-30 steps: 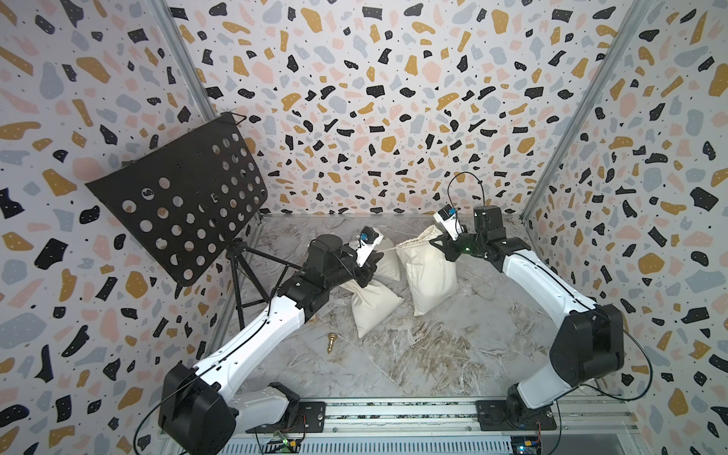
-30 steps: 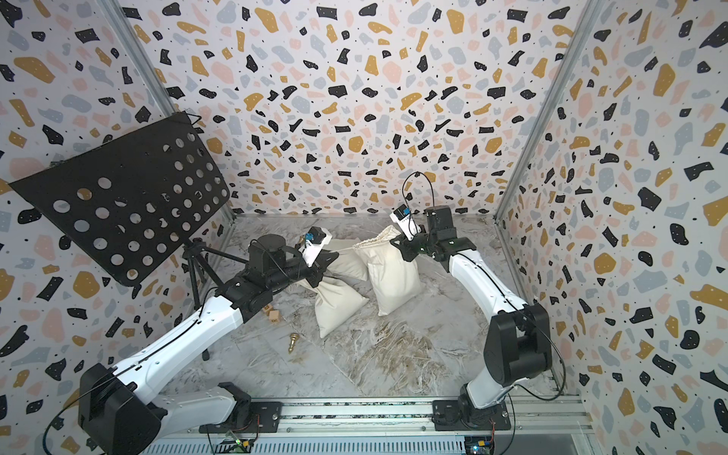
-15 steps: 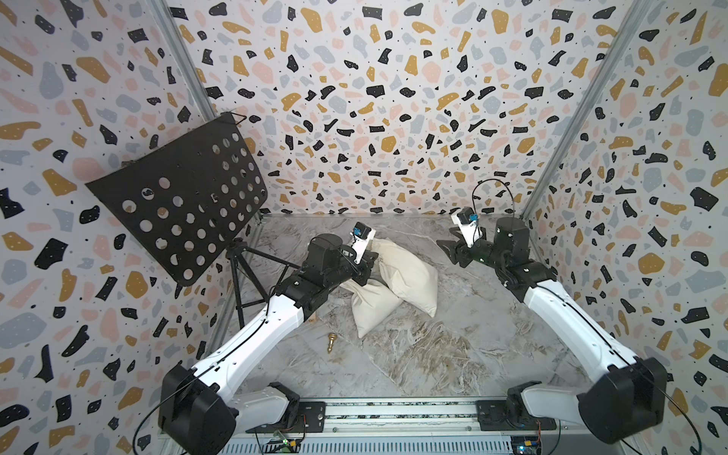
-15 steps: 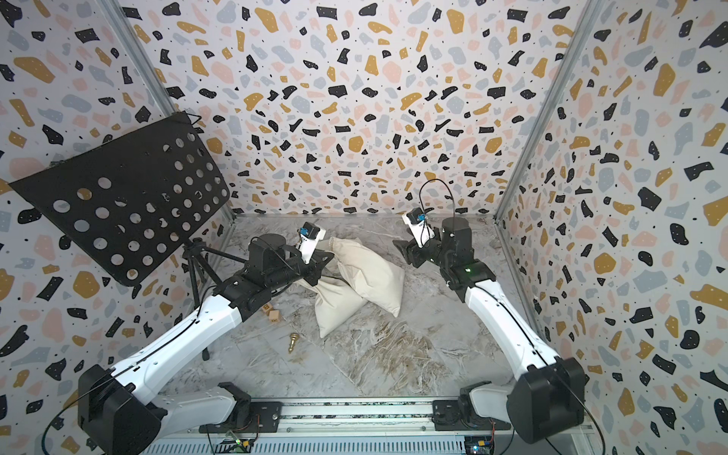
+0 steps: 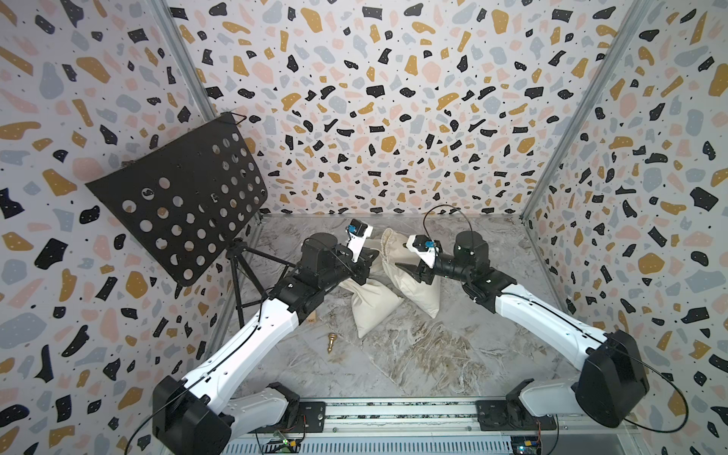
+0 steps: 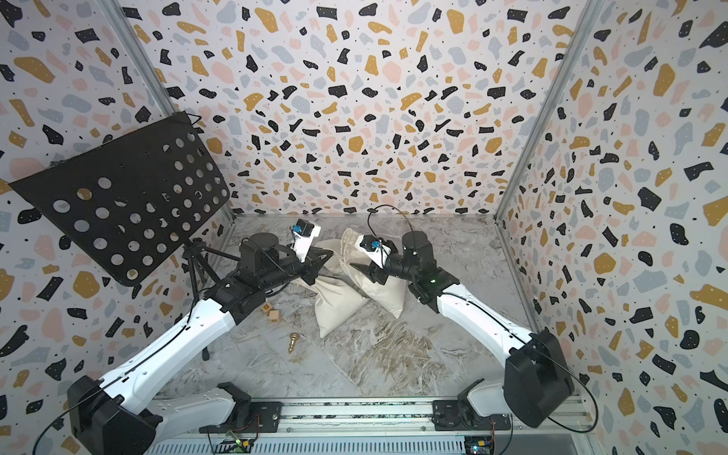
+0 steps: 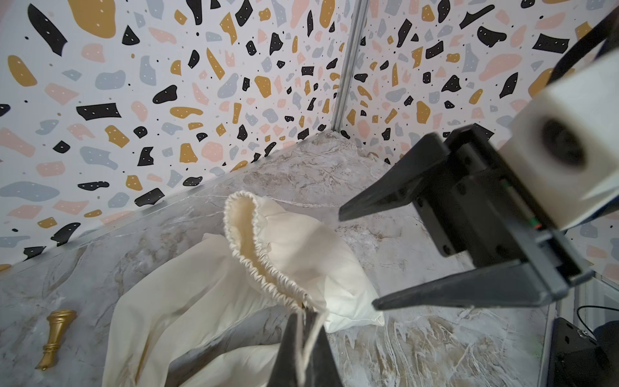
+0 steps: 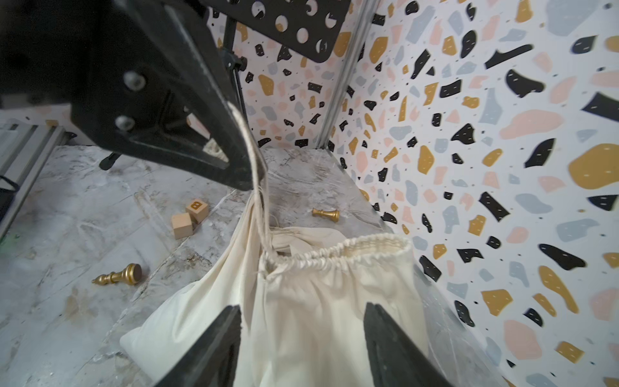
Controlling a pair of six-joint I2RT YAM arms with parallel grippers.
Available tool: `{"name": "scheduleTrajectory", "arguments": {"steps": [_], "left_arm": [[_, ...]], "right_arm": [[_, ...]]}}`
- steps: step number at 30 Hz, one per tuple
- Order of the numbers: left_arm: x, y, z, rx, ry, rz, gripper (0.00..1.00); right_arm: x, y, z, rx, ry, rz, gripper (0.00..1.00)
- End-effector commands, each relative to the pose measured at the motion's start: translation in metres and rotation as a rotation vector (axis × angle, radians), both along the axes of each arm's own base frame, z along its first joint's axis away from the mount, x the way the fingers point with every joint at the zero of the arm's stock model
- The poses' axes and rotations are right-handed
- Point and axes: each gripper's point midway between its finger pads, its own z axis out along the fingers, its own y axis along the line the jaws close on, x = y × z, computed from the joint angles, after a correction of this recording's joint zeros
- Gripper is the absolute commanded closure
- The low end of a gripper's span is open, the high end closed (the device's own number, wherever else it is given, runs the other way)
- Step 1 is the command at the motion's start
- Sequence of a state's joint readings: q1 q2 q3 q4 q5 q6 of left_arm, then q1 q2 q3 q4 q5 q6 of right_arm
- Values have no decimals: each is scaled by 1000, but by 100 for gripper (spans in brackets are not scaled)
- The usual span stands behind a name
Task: Close the soil bag
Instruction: Frap the soil bag at the center of the board.
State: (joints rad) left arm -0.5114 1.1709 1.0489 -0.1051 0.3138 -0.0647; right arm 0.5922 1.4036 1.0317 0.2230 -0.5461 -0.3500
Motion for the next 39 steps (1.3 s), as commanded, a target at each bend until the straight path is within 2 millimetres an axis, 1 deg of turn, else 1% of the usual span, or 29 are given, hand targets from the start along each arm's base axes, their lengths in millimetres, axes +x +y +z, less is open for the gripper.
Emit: {"name": "scheduleTrajectory", "arguments": {"steps": [1,7,10,13,16,18,20,22,23,25,26,27,29,31,34,37,39], "left_arm": [[-2,-3,42,-79,-94,-22,100],[-5,-4,46,-91,-99,-34,100],[-6,-4,48,-98,-99,-40,100],[-11,-4,53,-109,-104,-51,100],[-21,-3,65,-132,-127,-78,100],[-36,2,83,-175,-178,-93,100],[-51,10,105,-228,-245,-97,100],[-67,20,124,-261,-309,-92,100],[-72,25,130,-271,-330,-81,100],[-82,38,141,-297,-370,-44,100],[-87,44,147,-316,-390,-29,100],[-91,49,152,-334,-408,-12,100],[-100,60,162,-369,-452,16,100],[-107,68,170,-389,-475,38,100],[-112,72,176,-409,-487,41,100],[-116,74,181,-429,-494,39,100],[-121,75,186,-439,-505,33,100]], "right_arm": [[-6,18,28,54,-82,84,37],[-11,39,32,65,-80,169,44],[-8,44,32,74,-75,179,51],[-1,50,27,79,-70,181,61],[10,54,7,29,-37,160,72],[27,51,-23,-48,-14,105,77],[44,43,-51,-111,16,39,80],[69,25,-81,-184,62,-72,83],[80,14,-96,-219,92,-124,84],[103,-13,-126,-305,149,-248,84],[110,-25,-141,-353,182,-296,84],[118,-39,-152,-395,209,-343,82],[130,-66,-167,-463,256,-435,80],[142,-94,-173,-504,273,-539,77],[156,-132,-171,-544,272,-674,75],[162,-163,-162,-588,242,-785,74],[165,-181,-151,-626,200,-847,75]]}}
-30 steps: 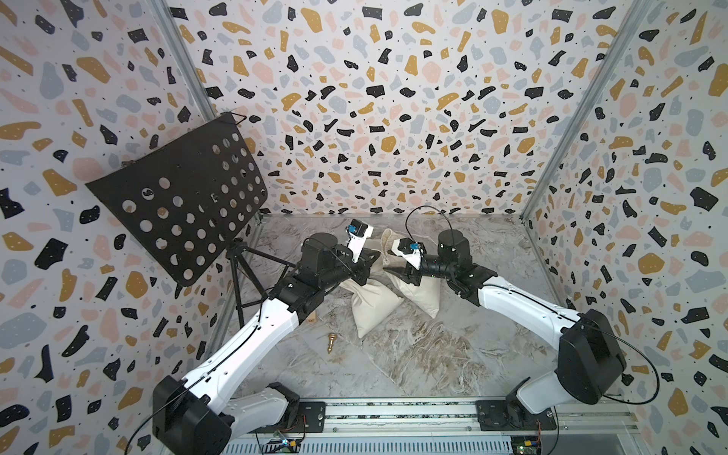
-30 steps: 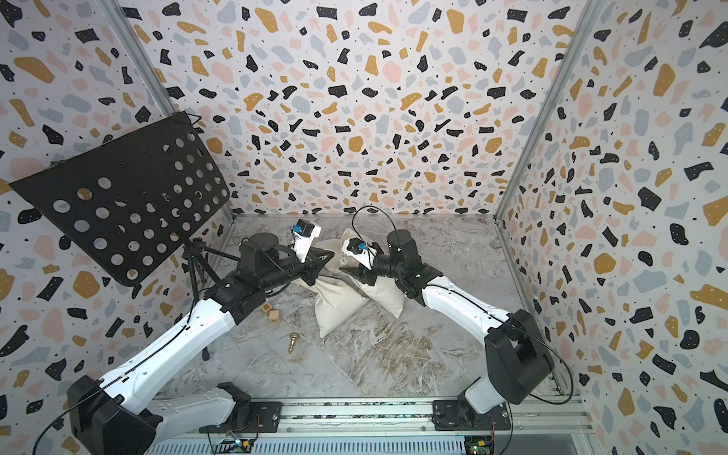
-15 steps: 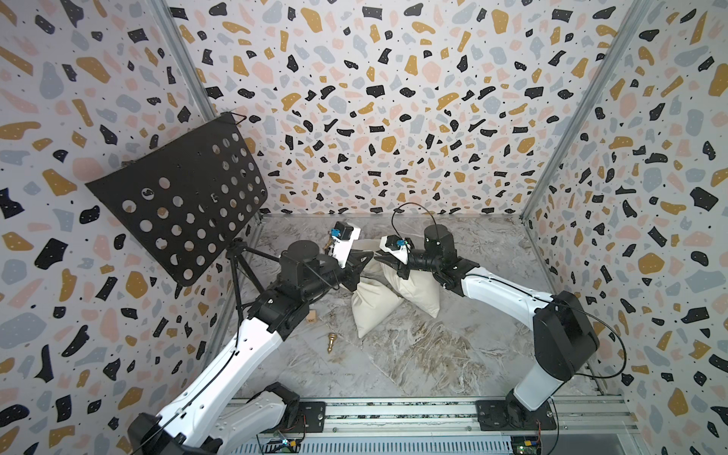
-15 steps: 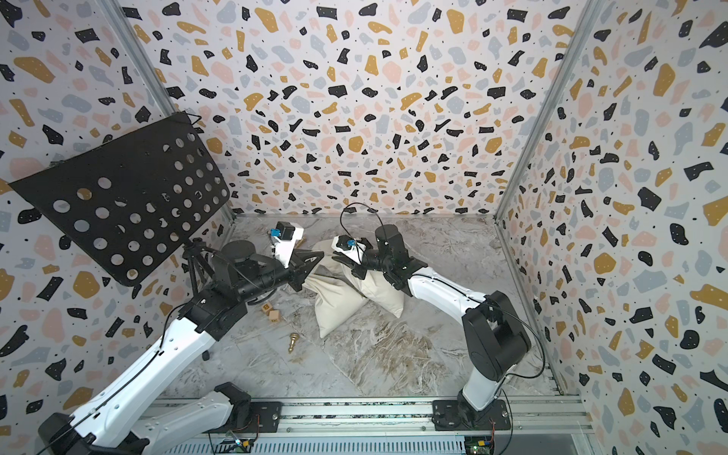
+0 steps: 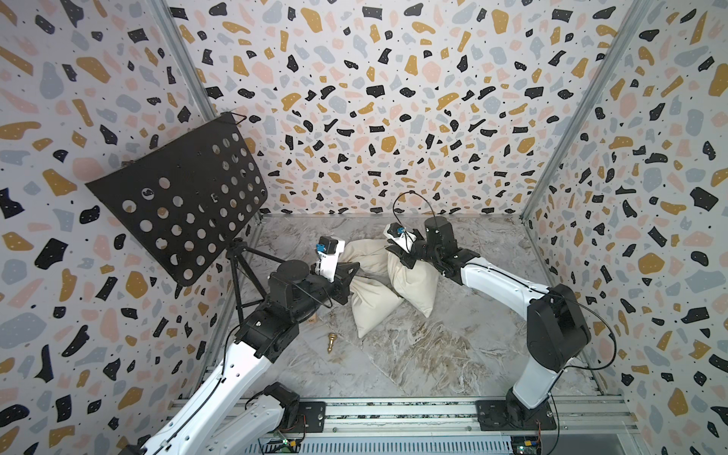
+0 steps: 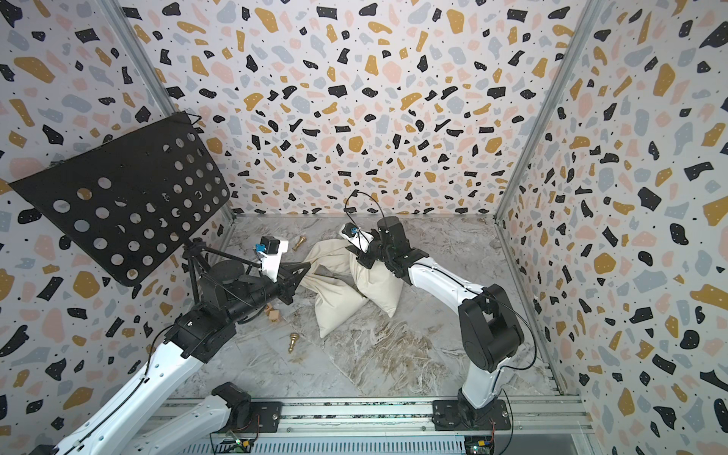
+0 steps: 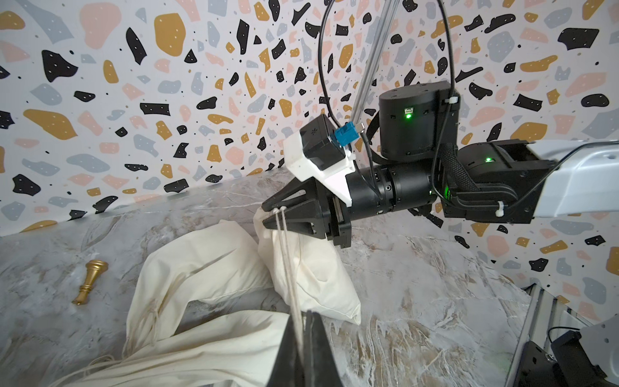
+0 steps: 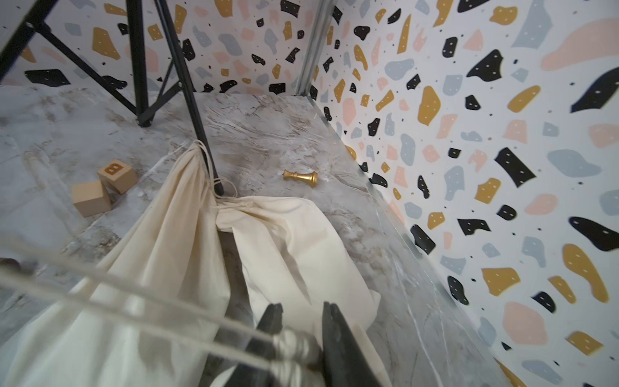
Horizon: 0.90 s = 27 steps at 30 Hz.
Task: Close the soil bag
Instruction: Frap the soil bag at the center of the board.
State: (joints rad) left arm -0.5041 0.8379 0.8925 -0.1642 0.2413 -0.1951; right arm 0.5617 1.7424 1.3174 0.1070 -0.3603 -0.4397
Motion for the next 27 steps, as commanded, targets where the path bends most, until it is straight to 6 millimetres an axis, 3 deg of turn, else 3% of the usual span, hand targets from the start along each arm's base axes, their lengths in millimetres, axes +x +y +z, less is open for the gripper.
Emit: {"name": "scheduleTrajectory", "arguments": {"steps": [1,5,9,12,15,18,20,24,27], "left_arm": [[-67,27,165,-285,-509,-53,100],[-71,25,165,-278,-512,-74,100],[-69,26,161,-291,-499,-62,100],[-70,30,160,-293,-499,-49,100],[-67,37,157,-291,-487,2,100],[-58,40,147,-279,-459,43,100],[-46,37,134,-261,-424,60,100],[-10,24,93,-213,-324,97,100],[15,20,57,-168,-253,147,100]], "right_arm": [[66,-201,-91,-463,126,-691,76],[59,-219,-49,-535,57,-702,81],[48,-220,-14,-519,1,-682,84],[52,-218,-32,-538,0,-662,80],[61,-231,-68,-615,58,-726,73],[66,-242,-93,-662,117,-783,74],[60,-231,-101,-636,177,-723,77],[44,-170,-92,-435,221,-492,81],[32,-141,-84,-364,198,-390,81]]}}
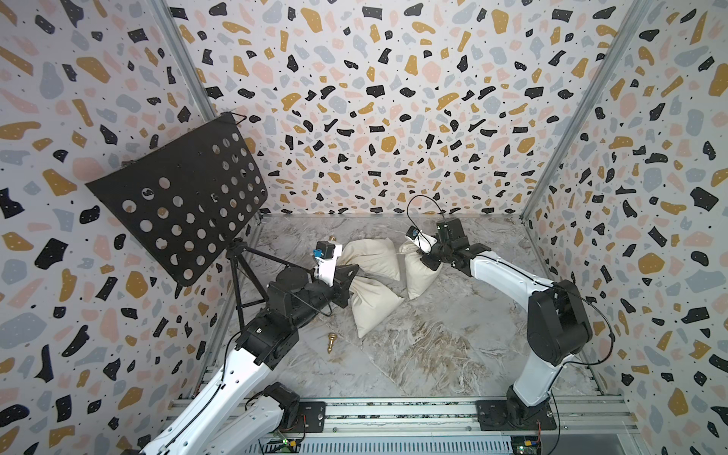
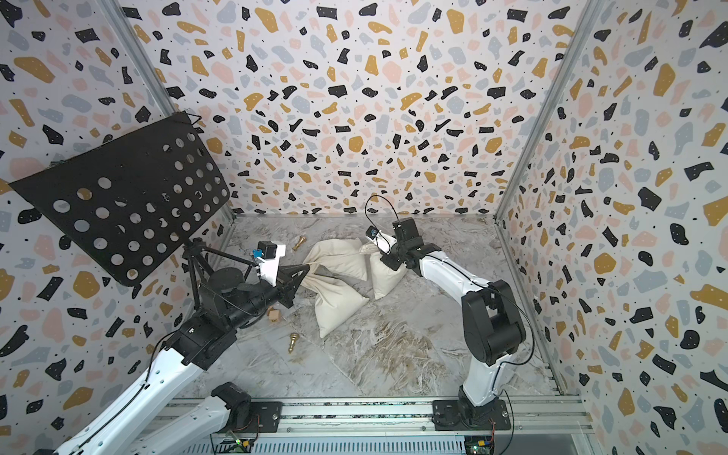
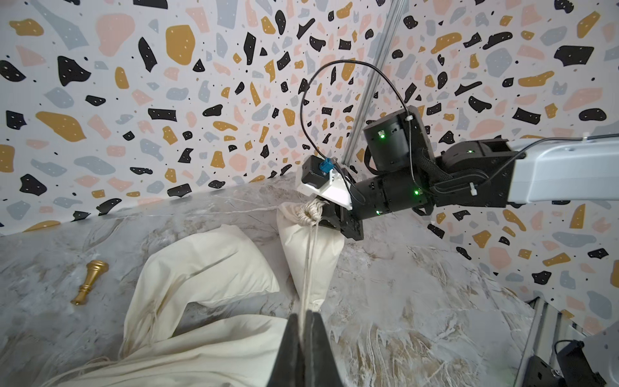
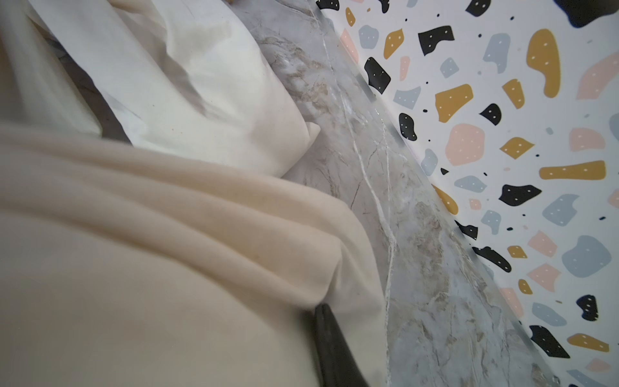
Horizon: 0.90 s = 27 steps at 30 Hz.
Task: Close the soil bag
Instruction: Frap the soil bag at the center of the board.
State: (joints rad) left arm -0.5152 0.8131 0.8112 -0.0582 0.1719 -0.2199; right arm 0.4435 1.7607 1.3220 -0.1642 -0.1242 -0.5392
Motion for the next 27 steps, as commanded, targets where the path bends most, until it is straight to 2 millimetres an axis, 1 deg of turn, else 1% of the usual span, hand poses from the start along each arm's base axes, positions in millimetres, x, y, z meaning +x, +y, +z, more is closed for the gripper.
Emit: {"name": "scheduleTrajectory", "arguments": {"steps": [1,4,6,9,11,13,16,17,19,23,27], "left_arm": [[15,14,53,-115,-201,105,100],[30,16,26,-75,-156,156,100],[36,14,16,-57,-139,162,100],[43,14,6,-38,-121,175,100],[48,14,-1,-29,-105,180,100],[51,14,-6,-20,-93,179,100],[52,15,-8,-15,-86,181,100],[52,15,-6,-17,-88,180,100],[50,16,-2,-27,-95,179,100],[46,20,7,-37,-119,183,100],[38,25,26,-69,-159,183,100]], "right_arm": [[-1,-39,-16,-32,64,-121,81],[-5,-40,-16,-36,78,-123,76],[-14,-33,-7,-11,85,-76,70],[-35,-11,17,68,67,44,57],[-48,6,38,120,28,118,48],[-63,26,56,173,-5,199,41],[-84,55,77,244,-51,324,33],[-91,67,85,277,-68,374,30],[-98,84,96,312,-91,425,27],[-106,115,102,338,-87,509,25],[-109,143,108,379,-110,585,25]]}}
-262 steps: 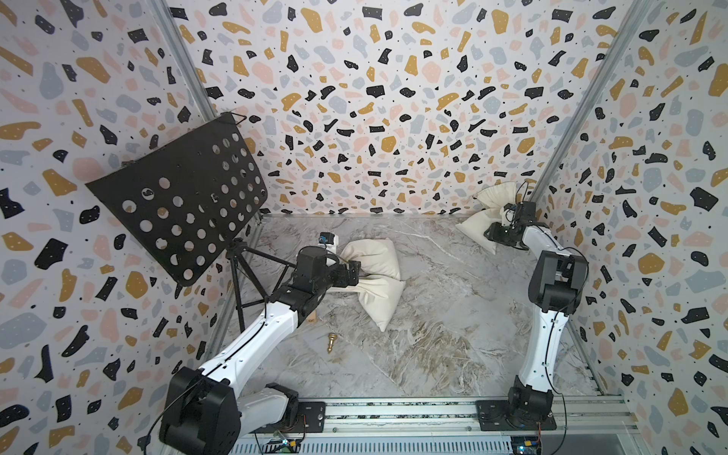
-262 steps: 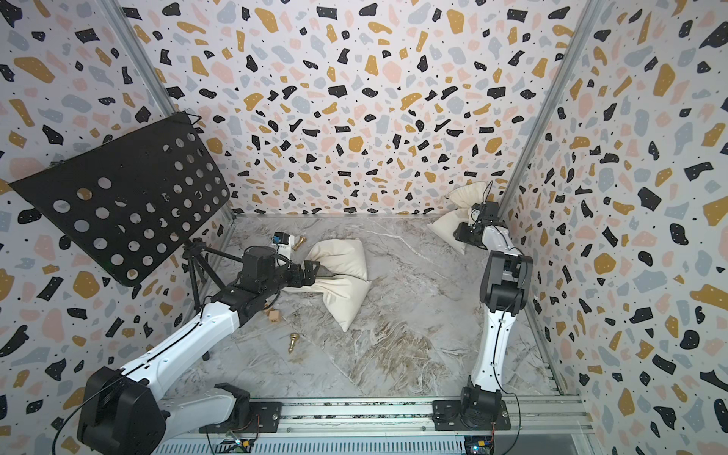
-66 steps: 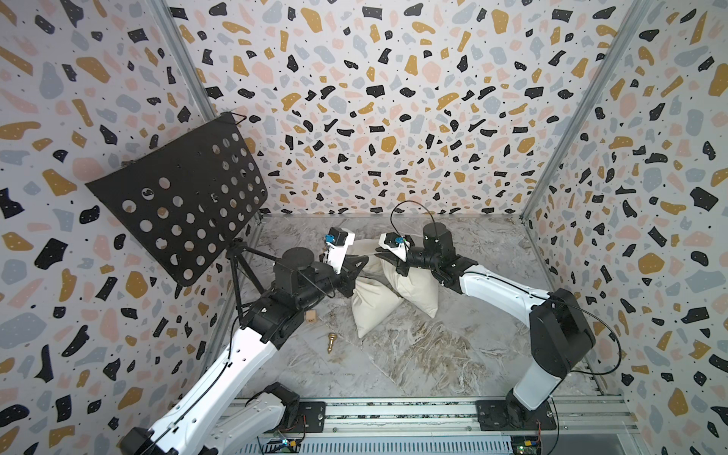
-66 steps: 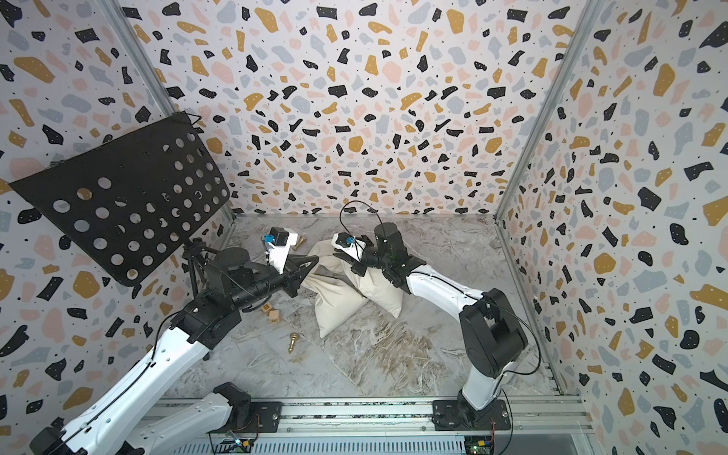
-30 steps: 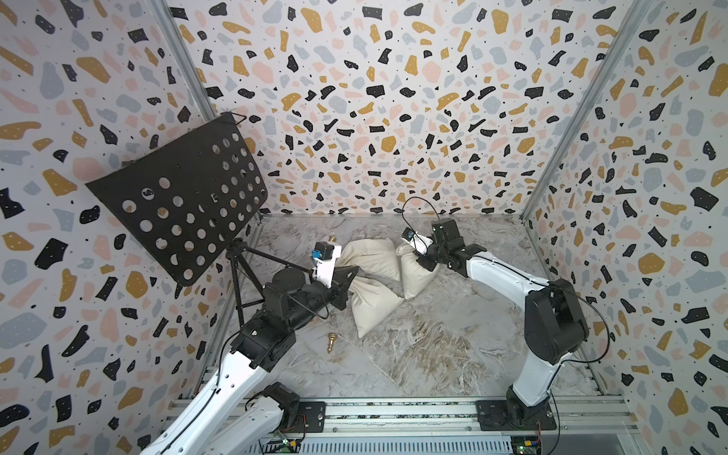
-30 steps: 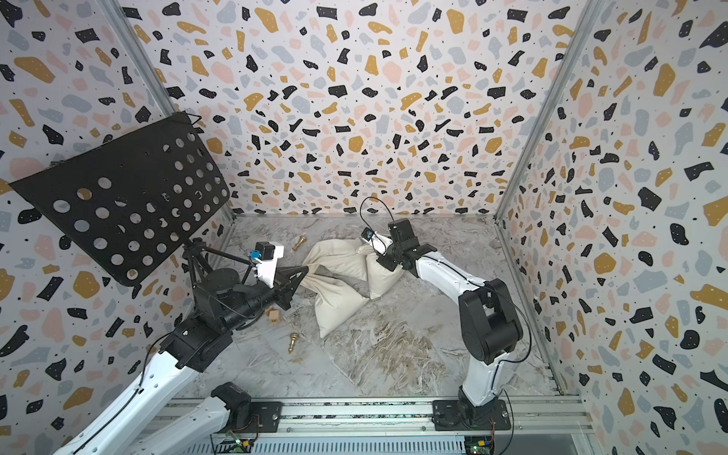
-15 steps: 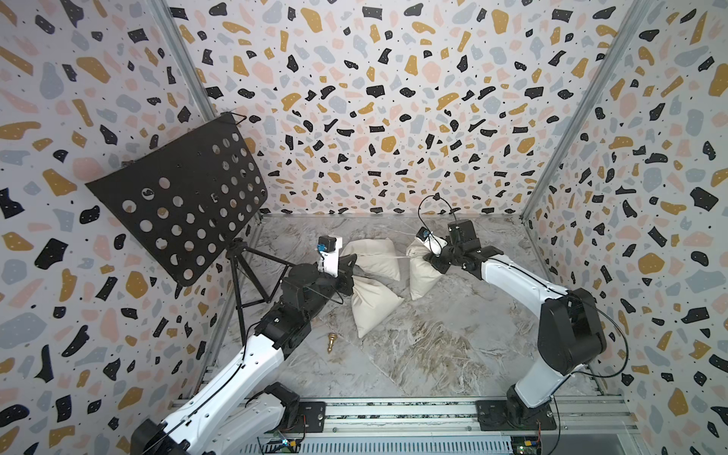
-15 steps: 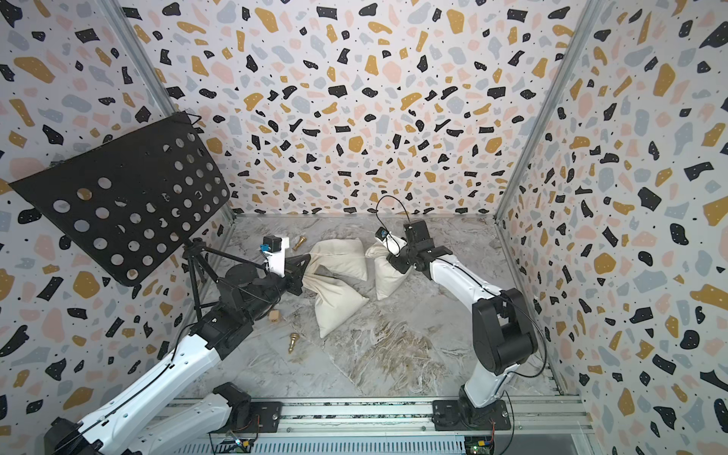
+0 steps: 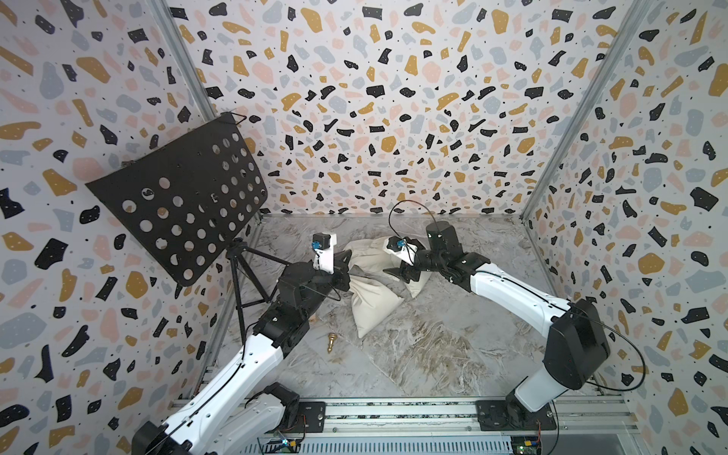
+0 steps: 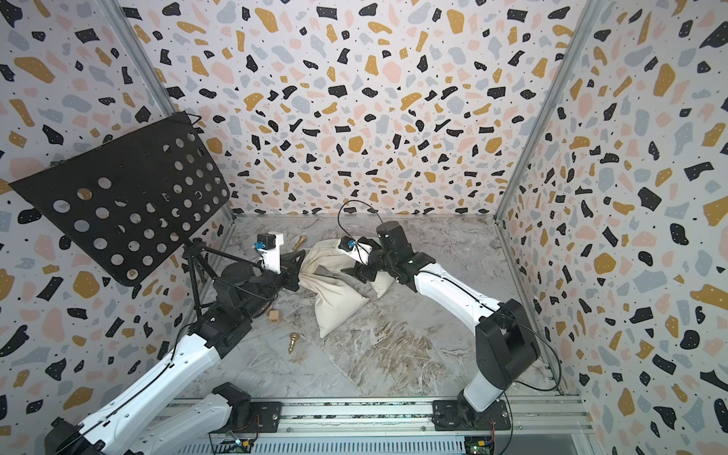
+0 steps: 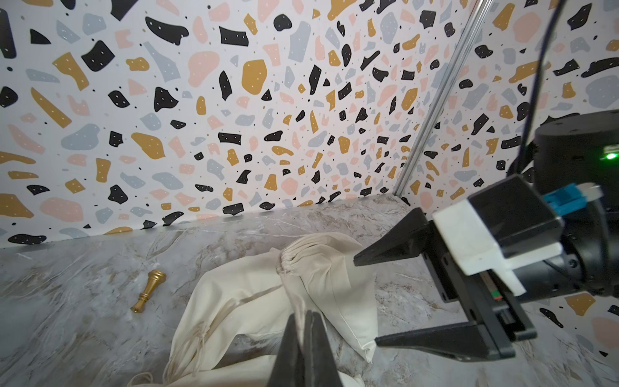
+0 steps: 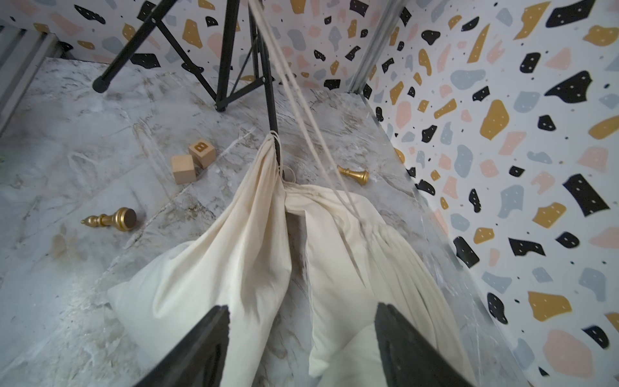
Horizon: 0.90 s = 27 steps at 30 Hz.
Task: Close the soil bag
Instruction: Frap the soil bag at the center of the board.
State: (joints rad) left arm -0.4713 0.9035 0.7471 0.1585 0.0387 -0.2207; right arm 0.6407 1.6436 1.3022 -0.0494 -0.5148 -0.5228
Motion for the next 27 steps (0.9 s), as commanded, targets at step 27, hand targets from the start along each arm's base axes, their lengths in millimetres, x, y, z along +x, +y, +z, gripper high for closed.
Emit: {"name": "scheduleTrajectory", "arguments": {"steps": [27], "left_arm": [[-26,-4,71,-124,-154,-102,100]], "right_arm": [[22,18,42,129,-162,-77,42]]}}
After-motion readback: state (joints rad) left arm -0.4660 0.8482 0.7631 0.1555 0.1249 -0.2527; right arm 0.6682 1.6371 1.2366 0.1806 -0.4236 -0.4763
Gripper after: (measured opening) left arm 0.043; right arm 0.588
